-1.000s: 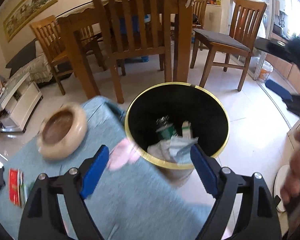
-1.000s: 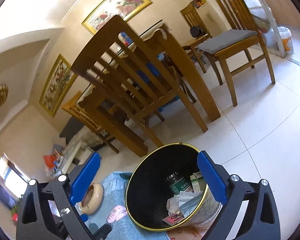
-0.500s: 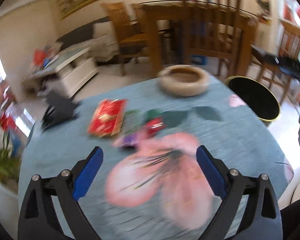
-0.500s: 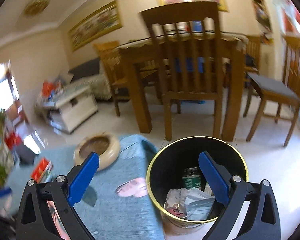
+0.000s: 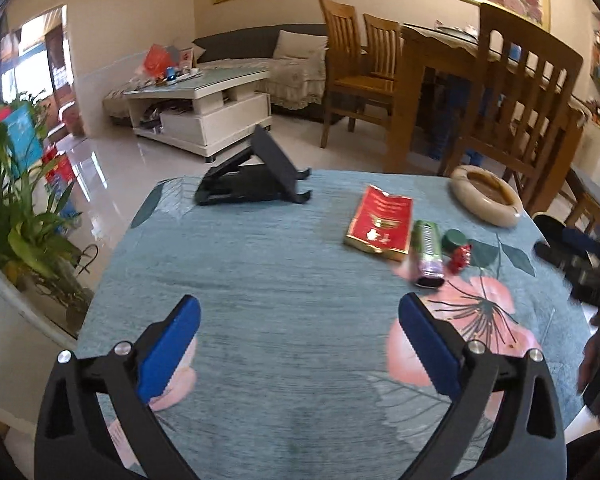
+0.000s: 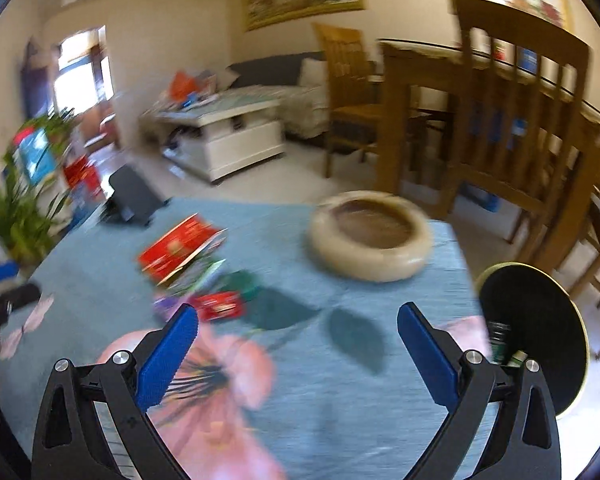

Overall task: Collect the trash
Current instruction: 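Move both grippers back over the table toward the red wrapper and gum pack, then grasp the red candy wrapper with the right gripper while the left gripper grasps the purple-green gum pack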

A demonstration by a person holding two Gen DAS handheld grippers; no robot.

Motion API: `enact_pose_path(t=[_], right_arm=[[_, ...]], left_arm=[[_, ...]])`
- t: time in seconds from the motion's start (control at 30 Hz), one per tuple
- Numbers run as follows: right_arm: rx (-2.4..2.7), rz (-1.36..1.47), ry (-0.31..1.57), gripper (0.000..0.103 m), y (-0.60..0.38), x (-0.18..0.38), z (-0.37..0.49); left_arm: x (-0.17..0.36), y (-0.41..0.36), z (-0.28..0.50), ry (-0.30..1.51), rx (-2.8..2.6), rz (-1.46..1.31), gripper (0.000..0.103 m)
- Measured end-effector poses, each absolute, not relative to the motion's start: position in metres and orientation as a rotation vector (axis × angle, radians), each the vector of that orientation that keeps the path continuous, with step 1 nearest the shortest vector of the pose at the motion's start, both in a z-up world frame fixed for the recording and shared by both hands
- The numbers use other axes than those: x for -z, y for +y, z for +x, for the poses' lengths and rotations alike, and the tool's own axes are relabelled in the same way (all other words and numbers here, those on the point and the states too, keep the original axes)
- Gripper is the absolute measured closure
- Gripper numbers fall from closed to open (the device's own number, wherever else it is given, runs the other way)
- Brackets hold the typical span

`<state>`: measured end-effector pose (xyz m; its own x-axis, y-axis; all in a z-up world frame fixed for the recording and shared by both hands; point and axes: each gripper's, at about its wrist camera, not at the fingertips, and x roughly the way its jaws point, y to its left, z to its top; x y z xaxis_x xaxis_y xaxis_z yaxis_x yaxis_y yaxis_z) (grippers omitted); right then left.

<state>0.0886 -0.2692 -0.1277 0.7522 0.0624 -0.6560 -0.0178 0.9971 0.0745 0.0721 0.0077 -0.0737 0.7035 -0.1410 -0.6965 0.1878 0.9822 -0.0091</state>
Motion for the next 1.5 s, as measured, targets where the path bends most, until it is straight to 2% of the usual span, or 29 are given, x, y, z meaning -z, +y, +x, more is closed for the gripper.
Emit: enact_pose_path(t=[0.27,0.4,0.53,0.6,0.67,0.73,0.87,0.97,1.23,1.3,1.4,1.43,1.47,1.5], right_arm=[[-0.033,-0.049,0.811,0.004,-0.221,0.149,0.112],[-0.077,0.041,0.862,0.004,-0.222,0.157,0.125],[-0.217,0.187,0.838,0.009,-0.22,0.145,0.134],[-0.256,0.162,0.833,0.014,-0.207,0.136,0.14],[-0.262,0.107,0.86,0.031,-0.192,0.136,0.148],[-0.25,0.09,0.873,0.041,-0.19,0.139,0.152],[-0.166,0.123,0.863,0.042,-0.211,0.151,0.144],[-0.152,0.164,0.896,0.05,-0.224,0.163,0.144],[-0.152,0.172,0.903,0.05,-0.225,0.17,0.151],[-0.163,0.186,0.909,0.056,-0.228,0.17,0.152],[-0.173,0.19,0.927,0.072,-0.232,0.169,0.148],[-0.173,0.186,0.943,0.084,-0.234,0.171,0.146],[-0.18,0.196,0.949,0.09,-0.238,0.173,0.144],[-0.184,0.202,0.951,0.091,-0.241,0.173,0.142]], left_arm=[[0.081,0.043,0.079,0.778,0.178,-0.003,0.004],[0.086,0.06,0.084,0.791,0.17,-0.049,0.004],[0.091,0.071,0.09,0.799,0.164,-0.079,0.004],[0.095,0.074,0.093,0.809,0.165,-0.09,0.004],[0.097,0.075,0.095,0.817,0.169,-0.094,0.004],[0.098,0.076,0.095,0.817,0.17,-0.095,0.004],[0.099,0.077,0.095,0.809,0.164,-0.089,0.004],[0.104,0.076,0.097,0.824,0.168,-0.092,0.004],[0.105,0.065,0.094,0.822,0.182,-0.064,0.004],[0.105,0.062,0.094,0.827,0.186,-0.059,0.004],[0.105,0.057,0.092,0.829,0.191,-0.053,0.004],[0.105,0.054,0.092,0.83,0.195,-0.05,0.004],[0.105,0.052,0.091,0.832,0.198,-0.046,0.004],[0.105,0.049,0.09,0.833,0.202,-0.04,0.004]])
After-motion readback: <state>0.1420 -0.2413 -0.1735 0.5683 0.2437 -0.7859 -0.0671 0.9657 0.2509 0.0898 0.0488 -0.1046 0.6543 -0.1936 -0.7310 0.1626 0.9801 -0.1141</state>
